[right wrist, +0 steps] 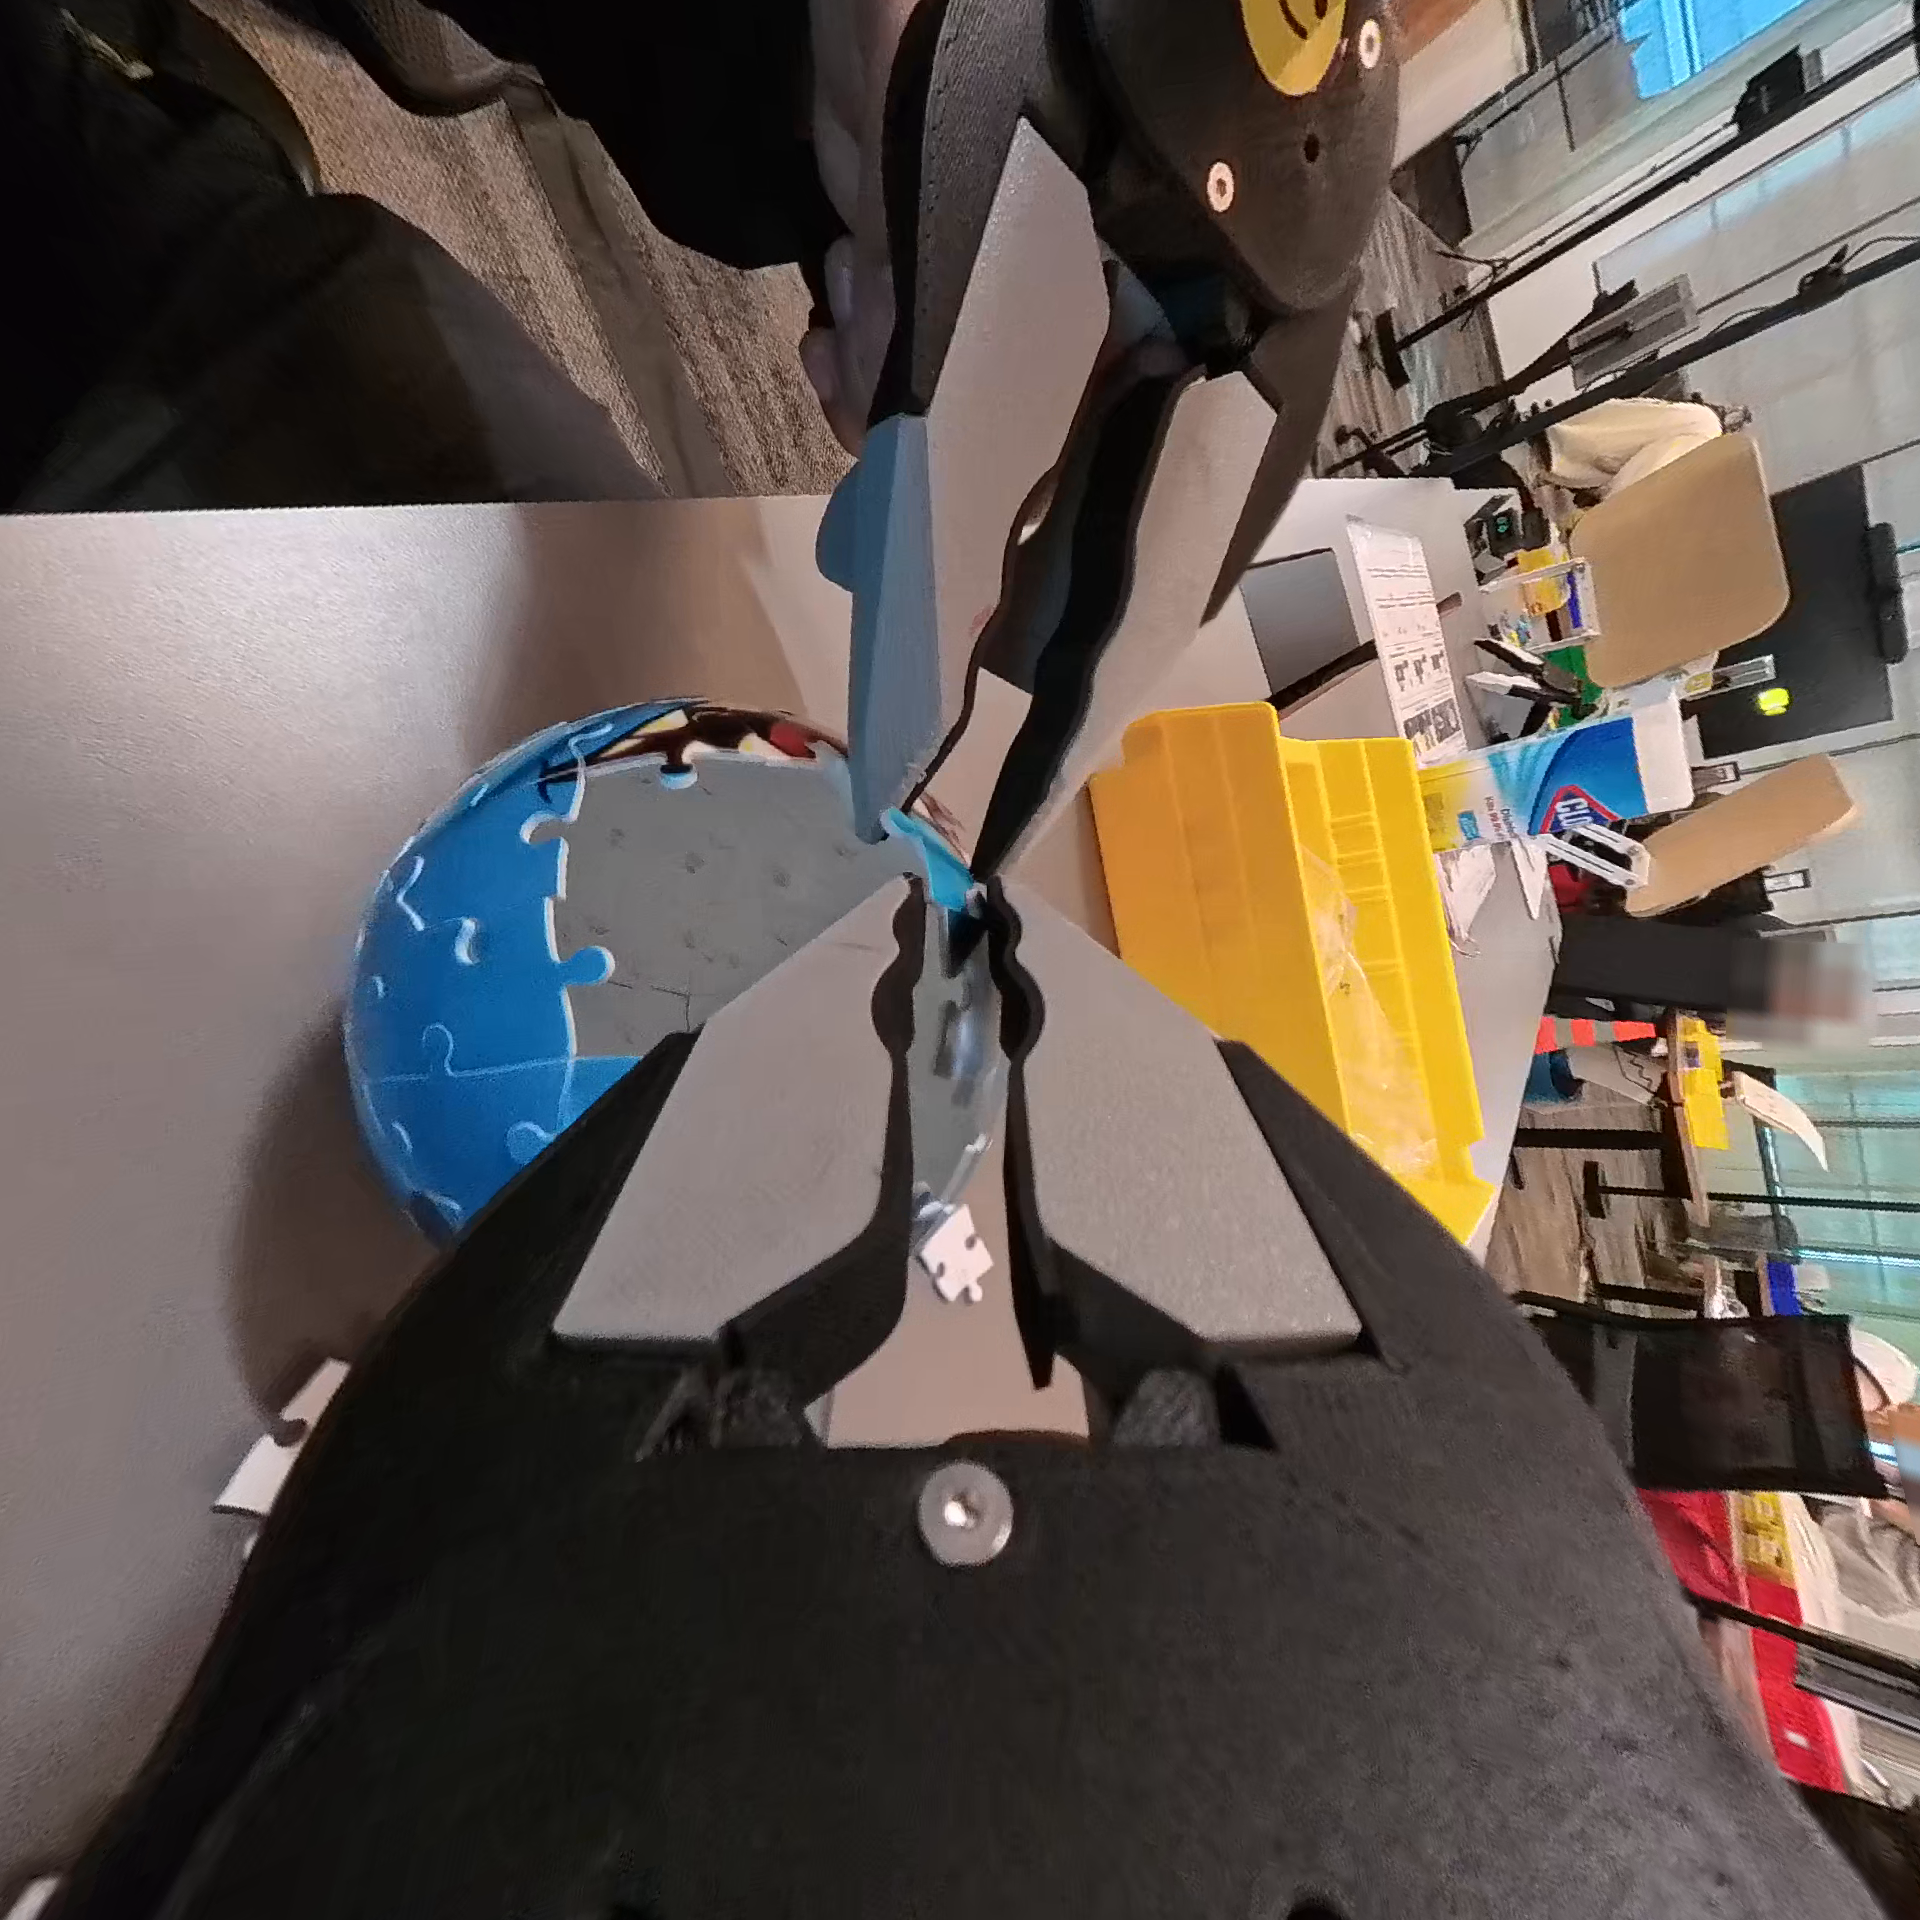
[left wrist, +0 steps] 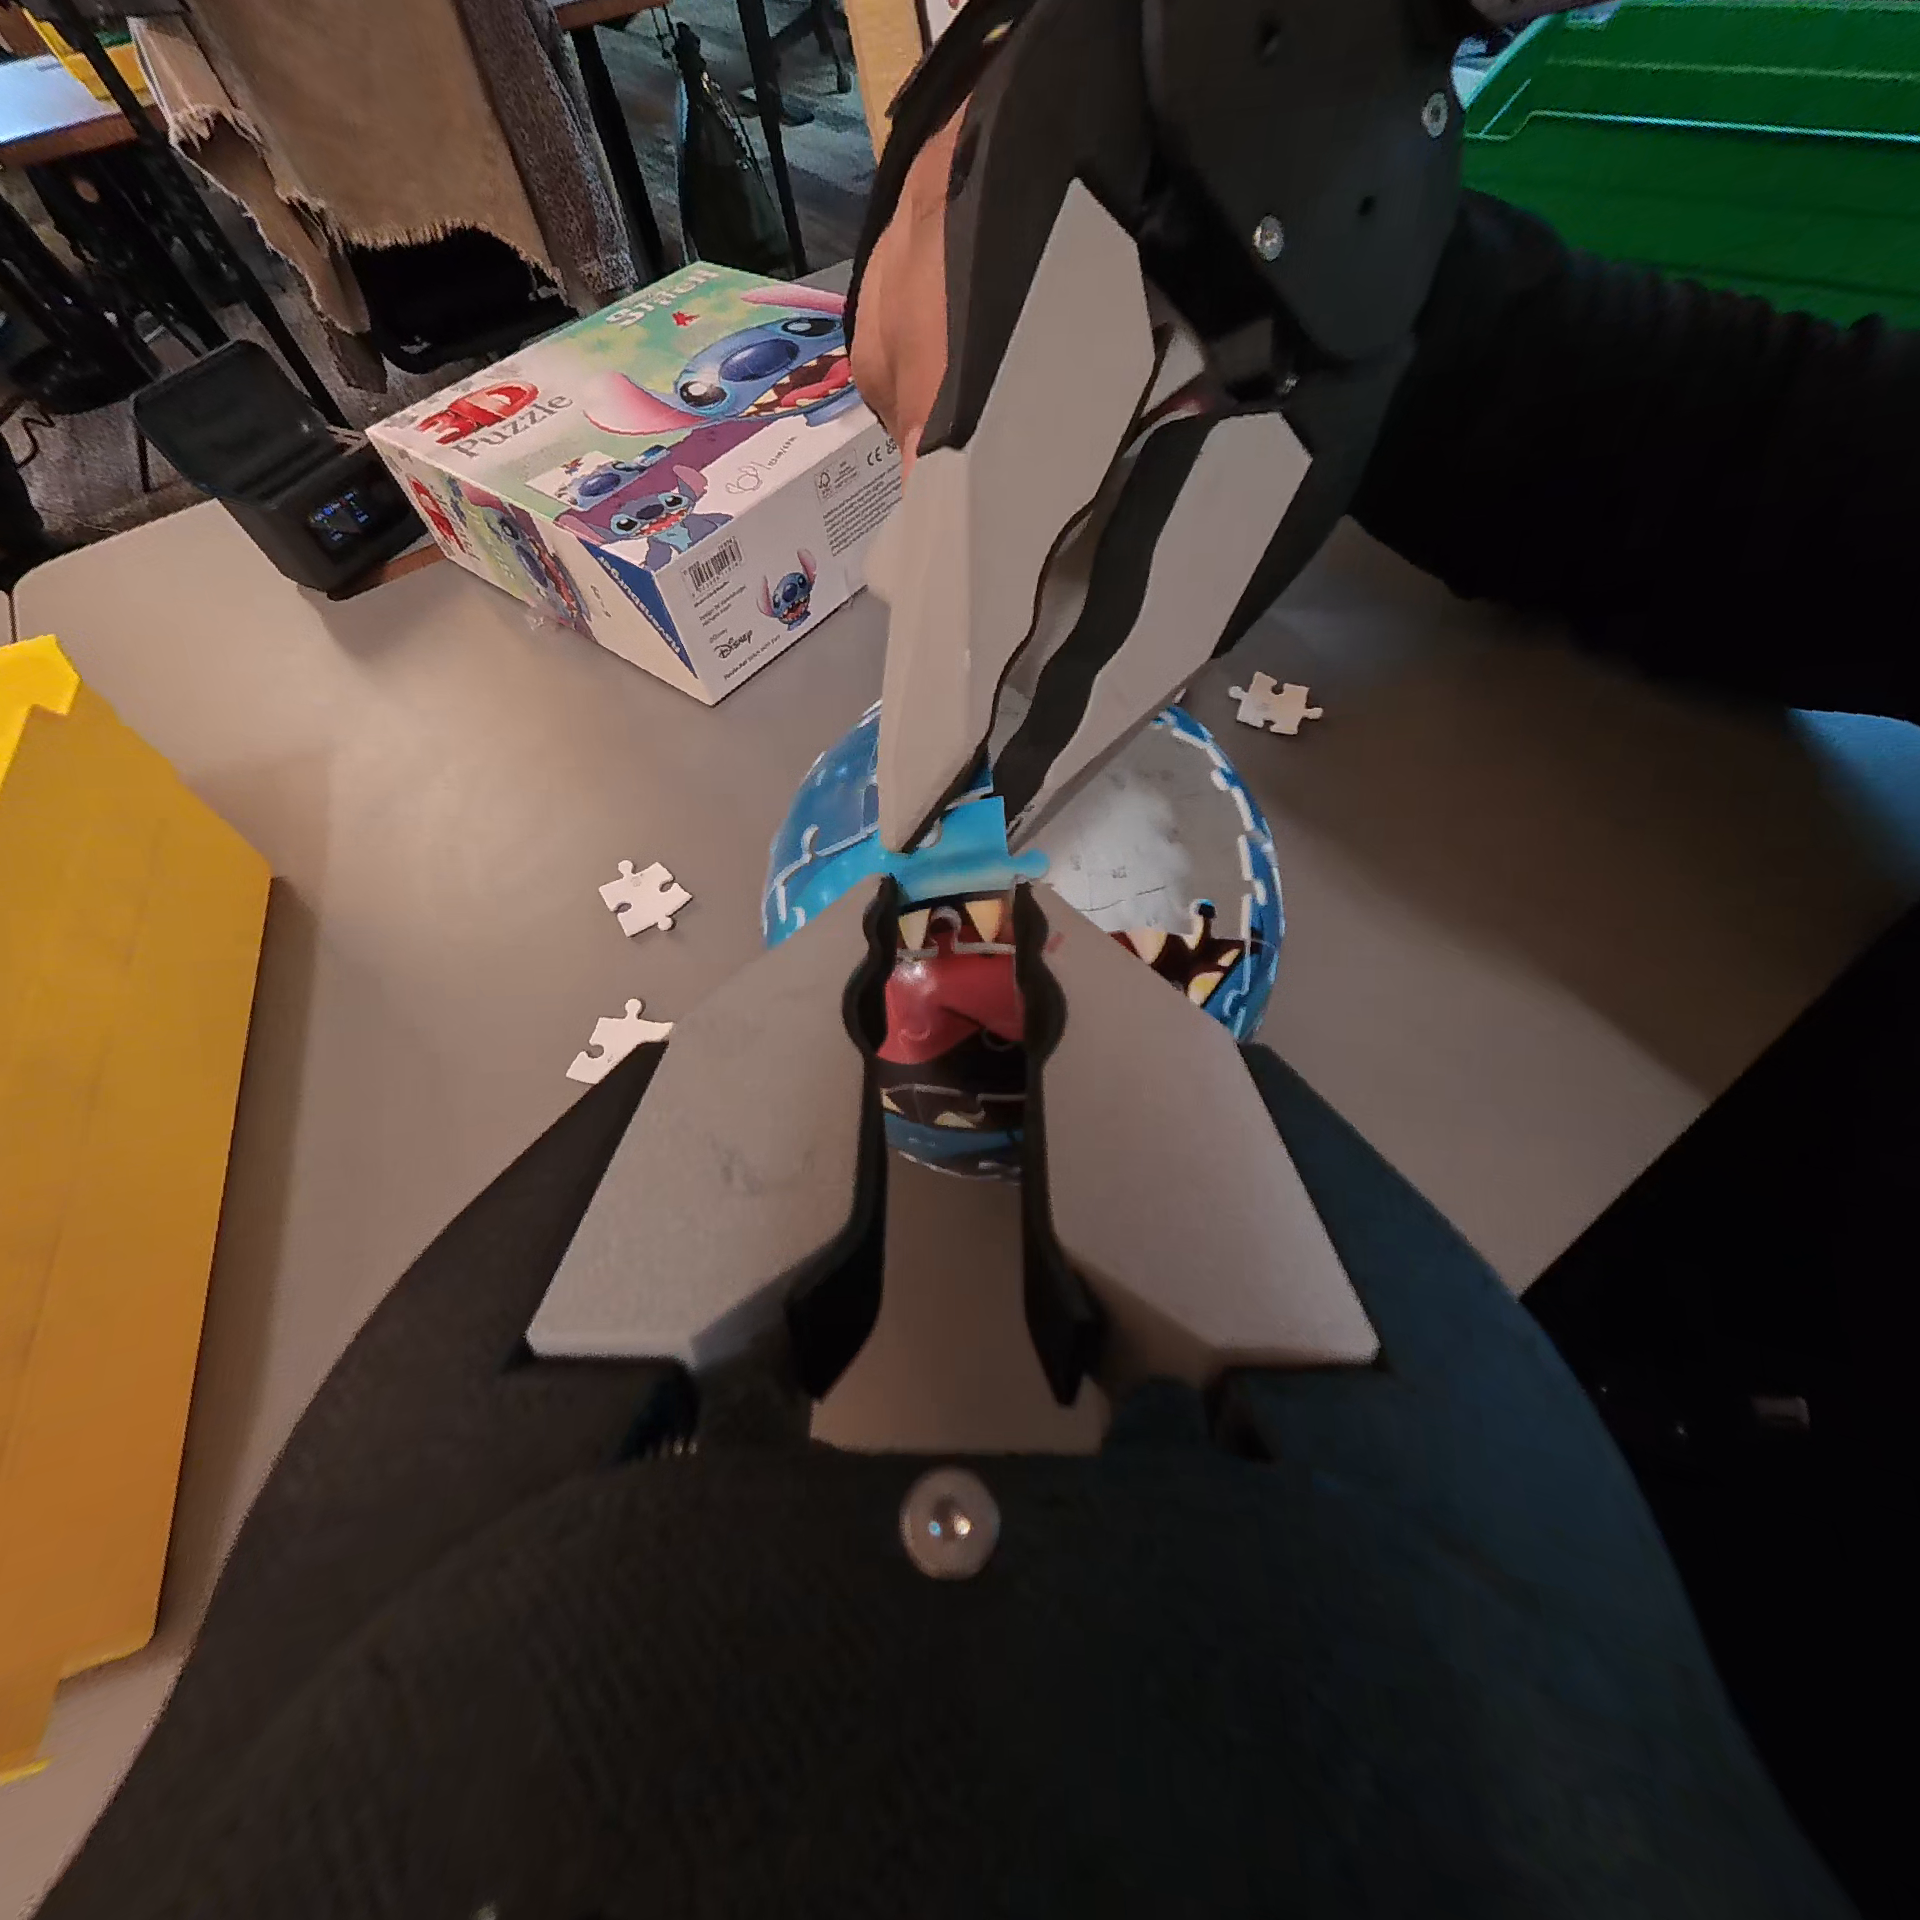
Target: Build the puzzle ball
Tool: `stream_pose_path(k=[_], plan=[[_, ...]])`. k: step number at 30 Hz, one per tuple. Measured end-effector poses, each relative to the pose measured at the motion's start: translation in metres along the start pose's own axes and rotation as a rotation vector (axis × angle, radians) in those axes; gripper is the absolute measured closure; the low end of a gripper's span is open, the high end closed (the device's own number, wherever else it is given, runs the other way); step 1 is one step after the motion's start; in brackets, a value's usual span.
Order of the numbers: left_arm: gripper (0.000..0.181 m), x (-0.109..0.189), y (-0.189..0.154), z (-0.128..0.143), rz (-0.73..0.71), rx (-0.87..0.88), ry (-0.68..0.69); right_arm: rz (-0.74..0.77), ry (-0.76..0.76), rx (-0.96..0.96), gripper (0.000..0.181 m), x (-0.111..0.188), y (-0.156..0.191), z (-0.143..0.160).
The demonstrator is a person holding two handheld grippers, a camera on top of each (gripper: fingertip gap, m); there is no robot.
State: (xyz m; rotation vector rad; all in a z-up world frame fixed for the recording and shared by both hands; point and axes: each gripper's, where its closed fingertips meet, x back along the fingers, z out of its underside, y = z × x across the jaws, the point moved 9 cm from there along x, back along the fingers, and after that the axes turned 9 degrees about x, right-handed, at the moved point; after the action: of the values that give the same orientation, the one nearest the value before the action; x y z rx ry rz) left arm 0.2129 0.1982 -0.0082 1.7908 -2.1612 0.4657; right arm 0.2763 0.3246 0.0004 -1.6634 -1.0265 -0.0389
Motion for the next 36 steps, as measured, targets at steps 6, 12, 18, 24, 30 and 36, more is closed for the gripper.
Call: stream_pose_path(k=[6,12,18,24,30,36], plan=[[0.161,0.0004,0.0009,0.0005,-0.003,0.002,0.0,0.003,0.001,-0.003,0.173,-0.001,-0.0007,0.0003],[0.161,0.0009,0.0017,0.0009,-0.006,-0.002,0.003,0.026,0.011,0.019,0.173,-0.0021,-0.0005,-0.0004],[0.161,0.0014,0.0016,0.0013,0.0,0.0,0.003,0.022,0.0,0.02,0.174,-0.0019,0.0002,-0.0007],[0.161,0.0014,0.0018,0.0013,0.006,0.003,0.001,0.015,-0.013,0.009,0.174,-0.0012,-0.0003,0.0001],[0.161,0.0012,0.0015,0.0007,0.011,0.006,0.002,0.007,-0.034,-0.012,0.174,-0.0004,-0.0008,0.0016],[0.164,0.0027,0.0018,0.0012,0.014,0.012,0.0,0.034,-0.022,0.025,0.177,-0.0029,0.0004,0.001]])
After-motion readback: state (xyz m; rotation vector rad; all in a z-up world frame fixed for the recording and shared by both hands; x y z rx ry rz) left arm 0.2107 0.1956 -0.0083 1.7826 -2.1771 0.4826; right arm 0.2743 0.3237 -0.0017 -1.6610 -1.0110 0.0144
